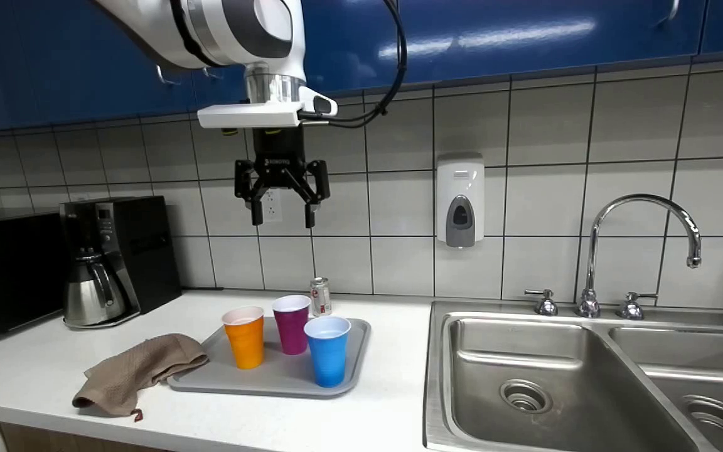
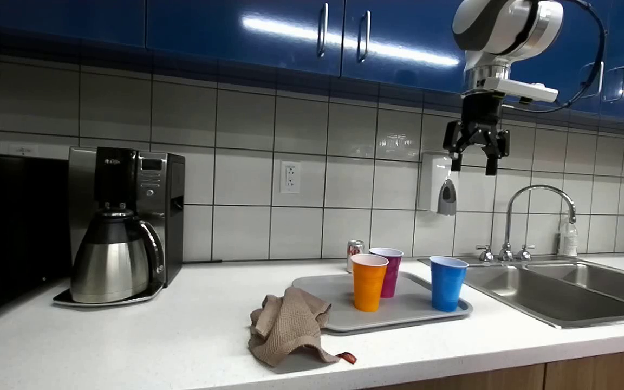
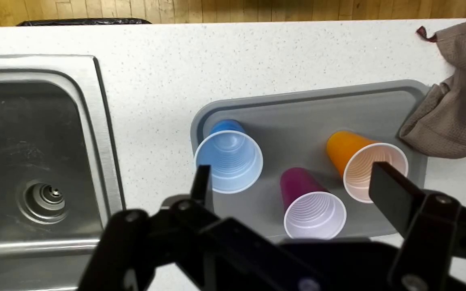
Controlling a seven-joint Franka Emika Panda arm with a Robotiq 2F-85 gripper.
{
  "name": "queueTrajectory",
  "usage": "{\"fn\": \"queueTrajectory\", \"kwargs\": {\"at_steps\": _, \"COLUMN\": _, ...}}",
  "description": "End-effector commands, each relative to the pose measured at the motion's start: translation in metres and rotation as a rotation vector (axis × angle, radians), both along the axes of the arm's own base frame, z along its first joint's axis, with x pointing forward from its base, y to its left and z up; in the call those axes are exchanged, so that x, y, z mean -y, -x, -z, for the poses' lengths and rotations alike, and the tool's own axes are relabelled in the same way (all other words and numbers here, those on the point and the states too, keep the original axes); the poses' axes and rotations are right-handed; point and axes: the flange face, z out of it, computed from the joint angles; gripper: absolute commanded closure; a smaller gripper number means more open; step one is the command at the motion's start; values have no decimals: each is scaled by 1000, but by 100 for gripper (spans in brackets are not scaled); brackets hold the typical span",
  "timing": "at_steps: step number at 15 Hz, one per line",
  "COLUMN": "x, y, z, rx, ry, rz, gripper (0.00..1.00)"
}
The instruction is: Remove the cups from the tray
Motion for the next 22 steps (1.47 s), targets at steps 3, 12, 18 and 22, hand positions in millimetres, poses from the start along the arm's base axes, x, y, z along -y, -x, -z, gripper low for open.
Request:
{"fn": "queueTrajectory", "kwargs": {"at_steps": 3, "x": 2, "y": -1, "z": 3, "rx": 40, "ry": 41, "rz": 34, "gripper": 0}}
{"fn": "queueTrajectory", "kwargs": {"at_steps": 12, "x": 24, "y": -10, "z": 28, "rx": 110, "ry": 69, "rz": 51, "gripper": 0}}
{"fn": "queueTrajectory", "kwargs": {"at_steps": 18, "x": 43, "y": -20, "z": 48, "rx": 124, "ry": 97, "rz": 69, "gripper": 0}}
{"fn": "queueTrajectory", "kwargs": {"at_steps": 22, "x": 53, "y": -28, "z": 61, "rx": 143, "ry": 101, "rz": 85, "gripper": 0}}
